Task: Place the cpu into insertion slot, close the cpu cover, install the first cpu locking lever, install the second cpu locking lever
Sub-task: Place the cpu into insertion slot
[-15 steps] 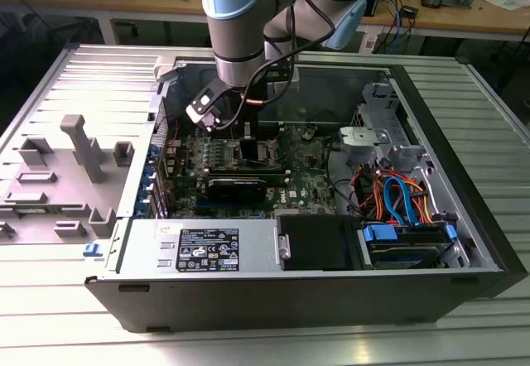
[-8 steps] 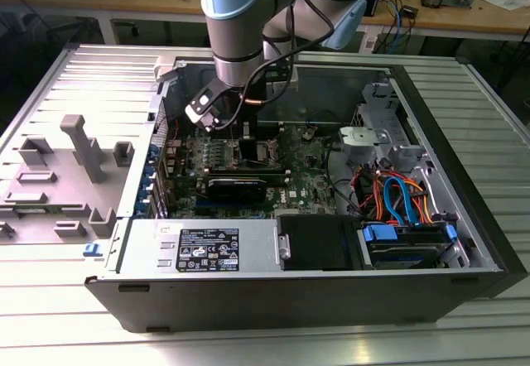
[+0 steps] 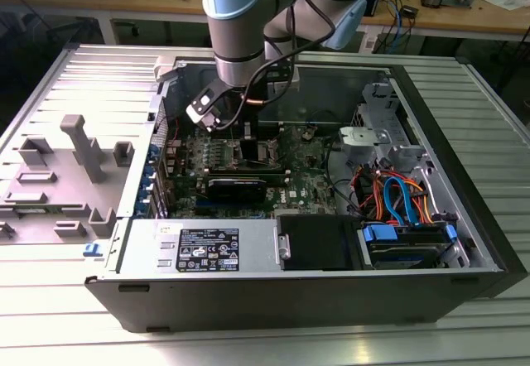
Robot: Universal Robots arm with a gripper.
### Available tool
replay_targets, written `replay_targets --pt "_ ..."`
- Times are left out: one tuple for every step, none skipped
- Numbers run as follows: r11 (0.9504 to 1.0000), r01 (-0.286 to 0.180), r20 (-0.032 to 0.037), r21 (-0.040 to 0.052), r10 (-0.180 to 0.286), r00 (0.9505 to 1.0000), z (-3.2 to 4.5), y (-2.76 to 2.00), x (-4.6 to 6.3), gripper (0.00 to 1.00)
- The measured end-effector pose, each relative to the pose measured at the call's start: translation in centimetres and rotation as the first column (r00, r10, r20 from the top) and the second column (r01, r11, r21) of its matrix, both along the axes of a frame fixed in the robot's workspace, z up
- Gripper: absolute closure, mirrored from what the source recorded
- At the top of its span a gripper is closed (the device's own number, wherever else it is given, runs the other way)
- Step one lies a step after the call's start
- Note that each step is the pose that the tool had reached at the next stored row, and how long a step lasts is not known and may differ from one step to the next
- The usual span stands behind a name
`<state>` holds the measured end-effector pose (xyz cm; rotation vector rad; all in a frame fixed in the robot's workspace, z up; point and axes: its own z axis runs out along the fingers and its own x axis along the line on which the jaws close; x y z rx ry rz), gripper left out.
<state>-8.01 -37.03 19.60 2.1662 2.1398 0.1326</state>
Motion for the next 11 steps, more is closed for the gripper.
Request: replay_targets --pt "1.0000 0.000 0.0001 -0.0003 0.000 1.0000 0.00 0.00 0.03 0.31" --pt "1.0000 0.000 -0.0001 -0.0006 0.000 1.0000 0.00 0.00 0.04 0.31" --pt "1.0000 0.001 -0.0001 -0.0008 -0.001 1.0000 0.00 0.00 0.05 0.31" --pt "1.0000 0.001 0.0000 -0.0007 -0.001 1.0000 0.00 0.00 0.07 0.31" --pt "1.0000 0.001 0.0000 -0.0008 -0.001 1.0000 0.00 0.00 0.08 0.31" --pt "1.0000 0.001 -0.0001 -0.0007 -0.001 1.0000 0.00 0.00 0.10 0.31" --pt "1.0000 0.001 0.0000 -0.0007 -0.001 1.0000 0.00 0.00 0.12 0.31" --pt "1.0000 0.001 0.0000 -0.0008 -0.001 1.0000 0.00 0.00 0.13 0.31" --pt "1.0000 0.002 0.0000 -0.0007 -0.002 1.0000 0.00 0.00 0.15 0.31" --pt "1.0000 0.002 -0.0002 -0.0010 -0.002 1.0000 0.02 0.01 0.16 0.31" --pt "1.0000 0.002 -0.0003 -0.0011 -0.002 1.0000 0.06 0.01 0.17 0.31"
